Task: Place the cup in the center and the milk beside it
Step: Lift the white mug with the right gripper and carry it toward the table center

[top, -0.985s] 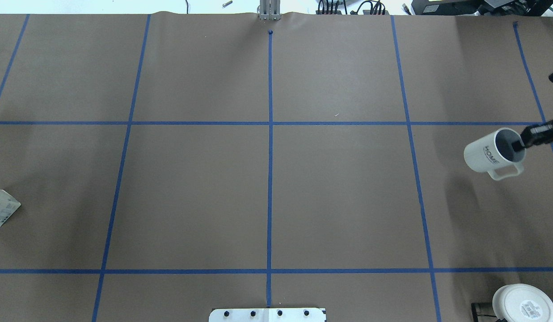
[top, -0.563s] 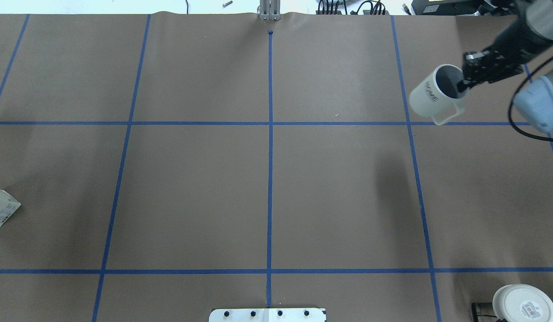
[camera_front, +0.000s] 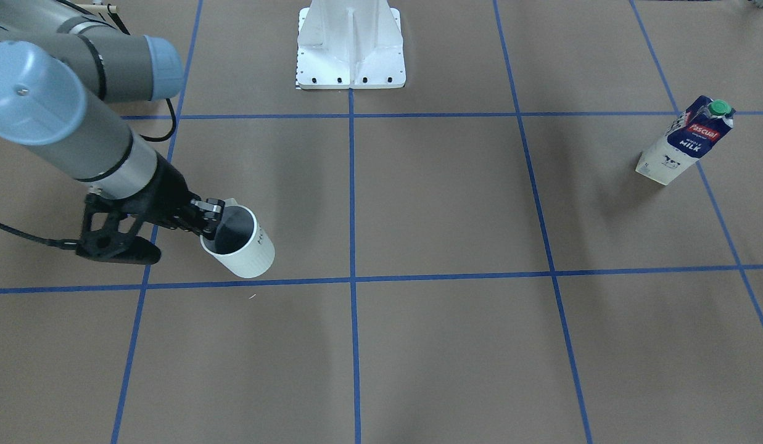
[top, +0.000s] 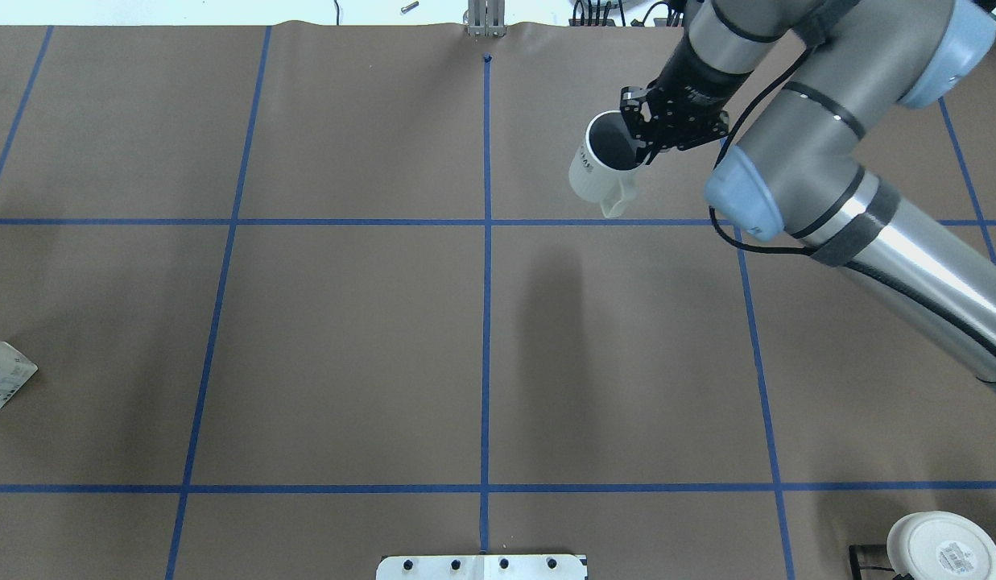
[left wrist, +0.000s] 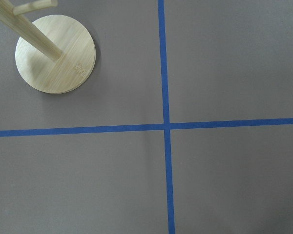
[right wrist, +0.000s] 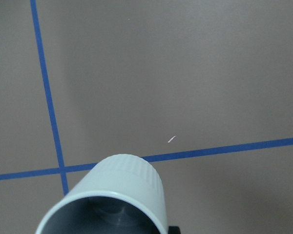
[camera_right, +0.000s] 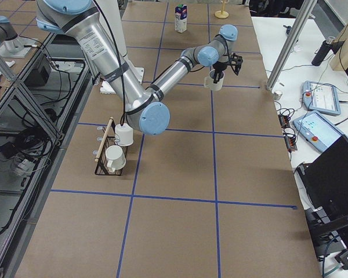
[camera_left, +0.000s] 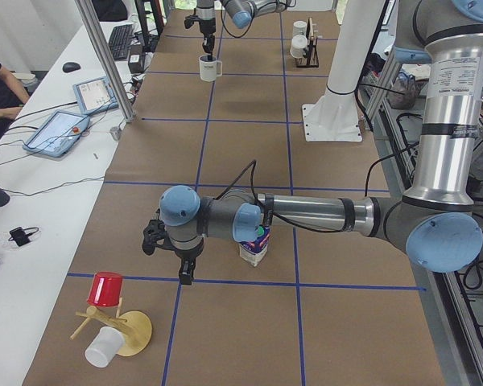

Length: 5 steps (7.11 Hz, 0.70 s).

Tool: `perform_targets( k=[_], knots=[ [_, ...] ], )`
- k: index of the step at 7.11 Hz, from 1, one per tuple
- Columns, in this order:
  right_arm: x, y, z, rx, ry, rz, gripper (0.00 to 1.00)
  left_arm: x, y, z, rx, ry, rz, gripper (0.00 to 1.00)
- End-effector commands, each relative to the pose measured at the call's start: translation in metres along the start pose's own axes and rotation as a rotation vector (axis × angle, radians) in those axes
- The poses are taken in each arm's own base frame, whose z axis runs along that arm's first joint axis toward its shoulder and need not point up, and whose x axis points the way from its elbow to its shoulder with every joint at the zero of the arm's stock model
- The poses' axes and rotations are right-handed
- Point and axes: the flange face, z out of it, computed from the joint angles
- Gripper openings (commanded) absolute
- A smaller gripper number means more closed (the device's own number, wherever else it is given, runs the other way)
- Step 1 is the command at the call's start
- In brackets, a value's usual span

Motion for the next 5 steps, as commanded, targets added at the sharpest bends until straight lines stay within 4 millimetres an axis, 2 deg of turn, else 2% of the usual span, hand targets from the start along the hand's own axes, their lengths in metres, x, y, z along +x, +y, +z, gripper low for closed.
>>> perform_targets(
  k=[1, 2, 3, 4, 5],
  knots=[
    [-0.056, 0.026, 0.068, 0.011, 0.026, 0.042, 0.00, 0.000, 0.000, 0.000, -0.001, 0.001, 0.000, 0.98],
    [-0.071, 0.034, 0.078, 0.006, 0.028, 0.046, 0.00, 0.000, 0.000, 0.000, -0.001, 0.001, 0.000, 0.98],
    [-0.092, 0.033, 0.088, 0.021, 0.035, 0.034, 0.00, -0.003, 0.000, 0.003, -0.005, 0.001, -0.004, 0.98],
    [-0.101, 0.023, 0.105, 0.040, 0.031, 0.027, 0.00, -0.004, -0.003, 0.004, -0.007, 0.001, -0.006, 0.98],
    [-0.102, 0.018, 0.112, 0.043, 0.032, 0.026, 0.00, -0.012, -0.003, 0.012, -0.001, 0.001, 0.000, 0.98]
  ],
)
